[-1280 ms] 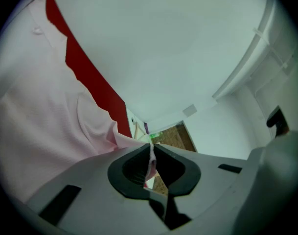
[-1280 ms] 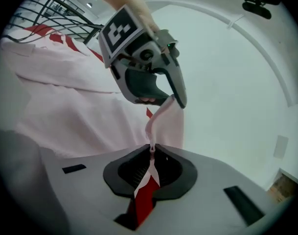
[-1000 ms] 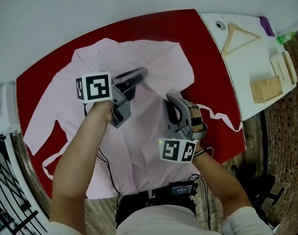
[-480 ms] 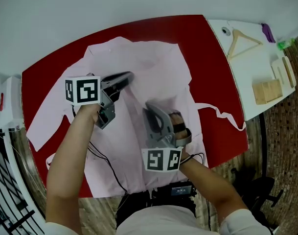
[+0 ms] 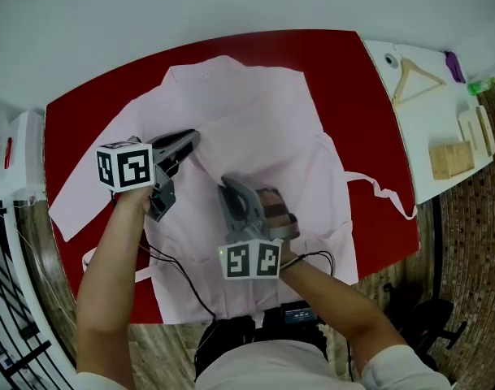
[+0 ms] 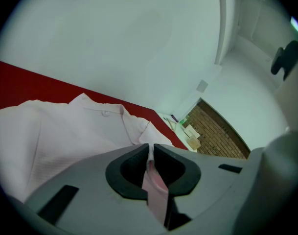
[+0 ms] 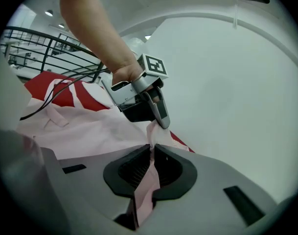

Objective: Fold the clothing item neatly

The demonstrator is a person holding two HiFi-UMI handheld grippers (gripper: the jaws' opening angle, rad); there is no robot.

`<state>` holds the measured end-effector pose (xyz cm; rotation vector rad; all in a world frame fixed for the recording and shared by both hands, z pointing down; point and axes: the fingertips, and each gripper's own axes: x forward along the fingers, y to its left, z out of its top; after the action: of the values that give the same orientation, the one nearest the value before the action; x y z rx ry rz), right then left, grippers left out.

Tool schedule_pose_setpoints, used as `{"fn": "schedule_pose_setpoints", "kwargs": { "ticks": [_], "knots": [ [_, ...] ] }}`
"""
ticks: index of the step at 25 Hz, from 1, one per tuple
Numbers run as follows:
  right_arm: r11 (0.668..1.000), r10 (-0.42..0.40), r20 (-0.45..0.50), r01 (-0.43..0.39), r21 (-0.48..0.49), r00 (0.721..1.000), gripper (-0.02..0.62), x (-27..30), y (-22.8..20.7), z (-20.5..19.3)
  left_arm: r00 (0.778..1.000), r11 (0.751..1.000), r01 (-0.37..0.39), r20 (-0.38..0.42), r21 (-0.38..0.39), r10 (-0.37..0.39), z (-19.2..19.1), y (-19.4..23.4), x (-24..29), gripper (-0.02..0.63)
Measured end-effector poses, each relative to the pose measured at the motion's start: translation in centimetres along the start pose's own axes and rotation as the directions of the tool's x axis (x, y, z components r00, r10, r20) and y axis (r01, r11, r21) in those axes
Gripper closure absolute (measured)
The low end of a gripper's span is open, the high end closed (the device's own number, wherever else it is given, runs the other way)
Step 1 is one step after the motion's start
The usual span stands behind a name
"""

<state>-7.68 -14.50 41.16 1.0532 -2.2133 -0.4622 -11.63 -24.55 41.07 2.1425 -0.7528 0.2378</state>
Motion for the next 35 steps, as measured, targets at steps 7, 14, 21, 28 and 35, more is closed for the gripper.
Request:
{"fn": "schedule_pose_setpoints", "kwargs": {
  "ticks": [7,14,21,28,35],
  "knots": [
    [0.984,0.175,-0.135,-0.175,0.012,0.975,0.558,2.4,5.6,-4.2,0.993,0.993,-0.108,-0.048,-0.044,0.106,-4.6,4.4,-0.9,0.475],
    [0.952,0.306,-0.188,-0.300,0.058,0.934,0.443,2.1,8.8,-5.5,0.990,0.990,-0.138,-0.030,-0.012,0.137,-6.2,4.8,-2.5,0.459],
    [0.942,0.336,-0.156,-0.332,0.051,0.929,0.426,0.6,9.6,-3.3,0.996,0.996,-0.084,0.044,0.005,0.084,-6.1,2.0,-4.8,0.460],
    [0.950,0.308,-0.152,-0.297,0.095,0.939,0.428,-1.8,9.9,-1.8,0.993,0.999,-0.035,0.115,0.038,0.030,-6.6,-1.6,-8.3,0.518],
    [0.955,0.240,-0.131,-0.210,0.209,0.962,0.430,-4.6,8.7,-0.8,0.977,0.998,-0.009,0.214,0.069,-0.006,-8.3,-4.2,-11.5,0.588]
  ]
}}
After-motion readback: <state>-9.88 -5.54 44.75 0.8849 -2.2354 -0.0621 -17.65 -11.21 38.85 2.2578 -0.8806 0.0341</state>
